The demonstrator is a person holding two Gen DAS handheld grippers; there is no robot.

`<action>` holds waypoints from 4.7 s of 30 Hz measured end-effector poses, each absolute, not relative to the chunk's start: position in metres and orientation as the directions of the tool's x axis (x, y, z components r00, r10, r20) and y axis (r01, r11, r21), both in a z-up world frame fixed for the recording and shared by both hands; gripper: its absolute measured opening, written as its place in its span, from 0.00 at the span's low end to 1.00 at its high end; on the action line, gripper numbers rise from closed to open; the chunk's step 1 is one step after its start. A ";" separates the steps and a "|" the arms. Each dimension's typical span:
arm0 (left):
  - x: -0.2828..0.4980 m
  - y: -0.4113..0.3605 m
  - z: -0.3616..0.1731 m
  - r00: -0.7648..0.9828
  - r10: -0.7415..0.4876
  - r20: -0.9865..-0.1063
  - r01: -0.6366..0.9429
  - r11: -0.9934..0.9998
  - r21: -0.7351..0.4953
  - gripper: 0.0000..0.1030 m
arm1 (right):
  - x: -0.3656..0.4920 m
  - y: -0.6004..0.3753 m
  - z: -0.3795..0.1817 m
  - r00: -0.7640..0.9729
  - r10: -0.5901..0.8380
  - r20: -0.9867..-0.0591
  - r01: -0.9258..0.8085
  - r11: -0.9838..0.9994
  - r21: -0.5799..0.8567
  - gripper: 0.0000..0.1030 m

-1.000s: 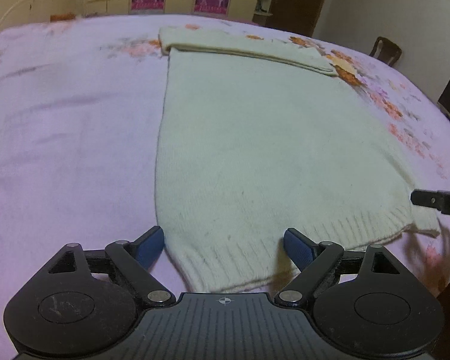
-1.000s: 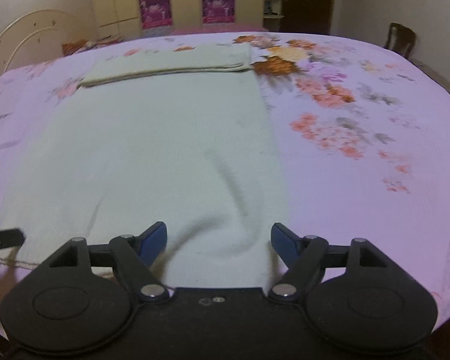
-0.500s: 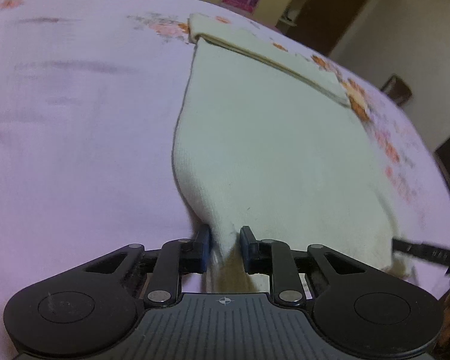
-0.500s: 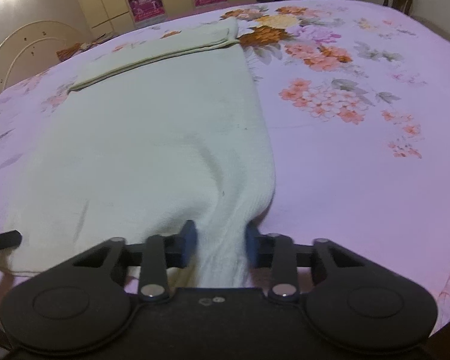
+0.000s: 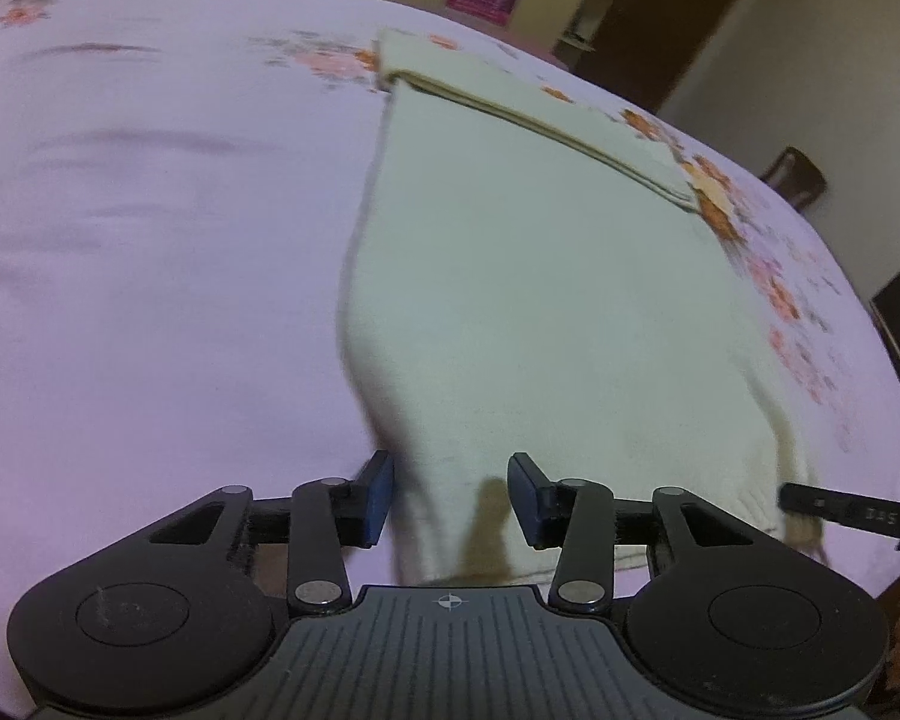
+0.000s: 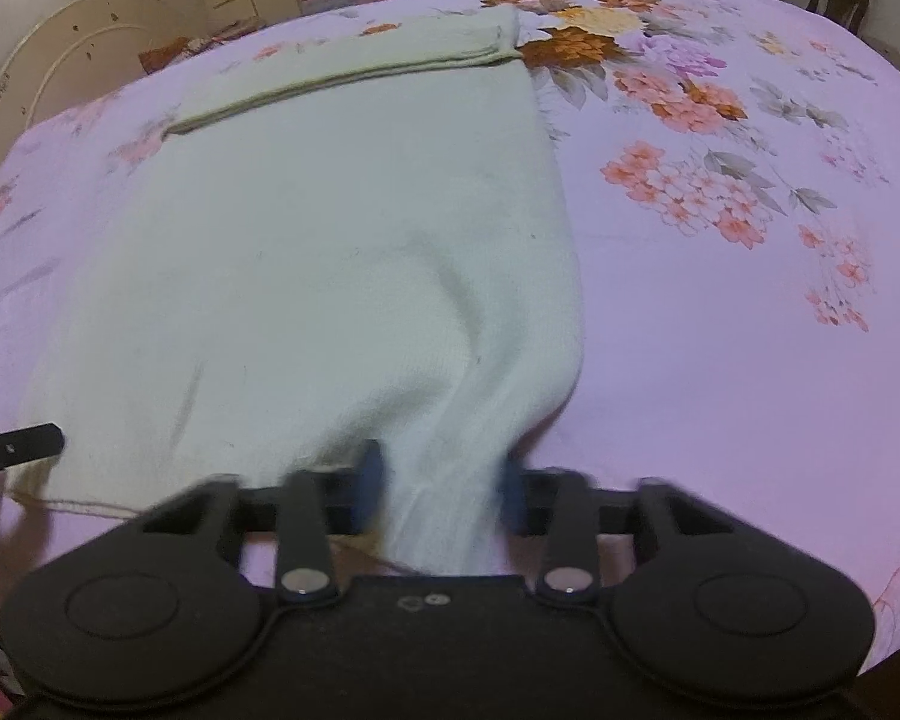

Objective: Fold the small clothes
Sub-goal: 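Grasp the sweater hem with both grippers and lift it, then carry the hem over the body toward the collar with both grippers, then lower the hem onto the collar and open both grippers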

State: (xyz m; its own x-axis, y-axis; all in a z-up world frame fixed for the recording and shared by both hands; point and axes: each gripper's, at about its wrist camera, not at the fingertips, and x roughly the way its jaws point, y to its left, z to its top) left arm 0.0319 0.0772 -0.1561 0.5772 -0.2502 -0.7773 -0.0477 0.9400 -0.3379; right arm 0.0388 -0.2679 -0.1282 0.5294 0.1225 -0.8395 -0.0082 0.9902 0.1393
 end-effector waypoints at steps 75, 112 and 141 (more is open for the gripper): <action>0.454 0.048 -0.137 0.777 -0.109 -0.620 -0.117 0.943 -0.312 0.48 | 0.444 -0.329 -0.127 0.748 0.263 -0.609 0.114 0.854 0.508 0.69; 0.464 0.070 -0.163 0.762 -0.061 -0.644 -0.060 0.985 -0.165 0.01 | 0.465 -0.308 -0.140 0.721 0.120 -0.682 0.014 0.982 0.188 0.26; 0.463 0.058 -0.143 0.840 -0.017 -0.543 -0.050 0.993 -0.107 0.03 | 0.443 -0.291 -0.109 0.814 0.101 -0.572 -0.081 0.995 0.059 0.04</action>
